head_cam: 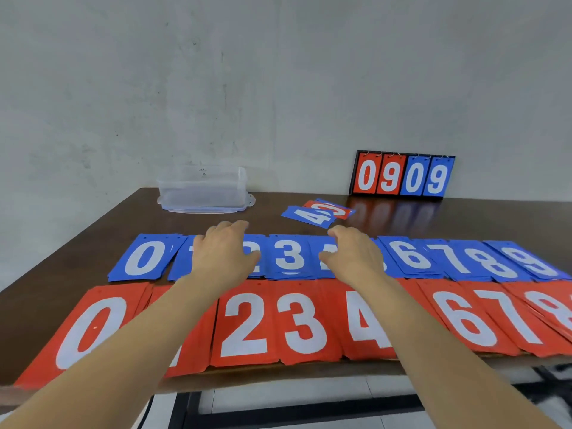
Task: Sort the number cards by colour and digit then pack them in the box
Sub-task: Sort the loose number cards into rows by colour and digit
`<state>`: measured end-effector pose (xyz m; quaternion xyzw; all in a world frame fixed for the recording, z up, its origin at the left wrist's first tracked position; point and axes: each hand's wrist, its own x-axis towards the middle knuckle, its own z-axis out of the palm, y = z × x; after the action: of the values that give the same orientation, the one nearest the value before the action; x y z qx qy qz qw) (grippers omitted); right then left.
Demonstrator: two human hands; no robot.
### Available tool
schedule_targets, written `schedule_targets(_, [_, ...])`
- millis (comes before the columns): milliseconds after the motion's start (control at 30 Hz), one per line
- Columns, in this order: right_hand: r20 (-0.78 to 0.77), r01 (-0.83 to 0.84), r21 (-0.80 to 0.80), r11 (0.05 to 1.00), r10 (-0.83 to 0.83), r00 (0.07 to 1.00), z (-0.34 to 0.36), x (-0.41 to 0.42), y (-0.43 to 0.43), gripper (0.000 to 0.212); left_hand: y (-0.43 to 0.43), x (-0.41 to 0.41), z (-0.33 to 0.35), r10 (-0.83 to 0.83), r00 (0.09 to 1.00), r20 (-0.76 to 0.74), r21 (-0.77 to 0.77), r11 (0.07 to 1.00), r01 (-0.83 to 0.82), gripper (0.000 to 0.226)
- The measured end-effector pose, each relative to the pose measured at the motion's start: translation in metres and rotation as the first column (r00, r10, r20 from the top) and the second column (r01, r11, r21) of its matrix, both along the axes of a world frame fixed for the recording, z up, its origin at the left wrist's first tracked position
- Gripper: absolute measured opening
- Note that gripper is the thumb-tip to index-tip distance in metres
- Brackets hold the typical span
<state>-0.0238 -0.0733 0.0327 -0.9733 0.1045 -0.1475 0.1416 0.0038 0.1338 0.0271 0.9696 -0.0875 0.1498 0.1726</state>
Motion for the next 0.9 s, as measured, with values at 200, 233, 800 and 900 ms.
schedule_targets(200, [-0.083,0.027,-0.072,0.997,-0.033,0.996,0.008,0.073,-0.075,0.037,-0.055,0.068,0.005,0.035,0.997,-0.062,0.019,0.999,-0.034,0.05])
schedule_targets(233, [-0.099,0.029,-0.075,0.997,-0.037,0.994,0.008,0.086,-0.087,0.036,-0.065,0.08,0.004,0.045,0.996,-0.073,0.019,0.999,-0.043,0.048])
schedule_targets(800, [-0.17,-0.269,0.199,0.942,0.304,0.937,-0.033,0.248,-0.148,0.083,-0.131,0.195,-0.029,0.213,0.942,-0.259,-0.038,0.972,-0.23,0.055])
schedule_targets(900, [-0.264,-0.311,0.236,0.921,0.369,0.891,-0.035,0.261,-0.137,0.095,-0.128,0.202,-0.032,0.224,0.939,-0.262,-0.033,0.97,-0.241,0.055])
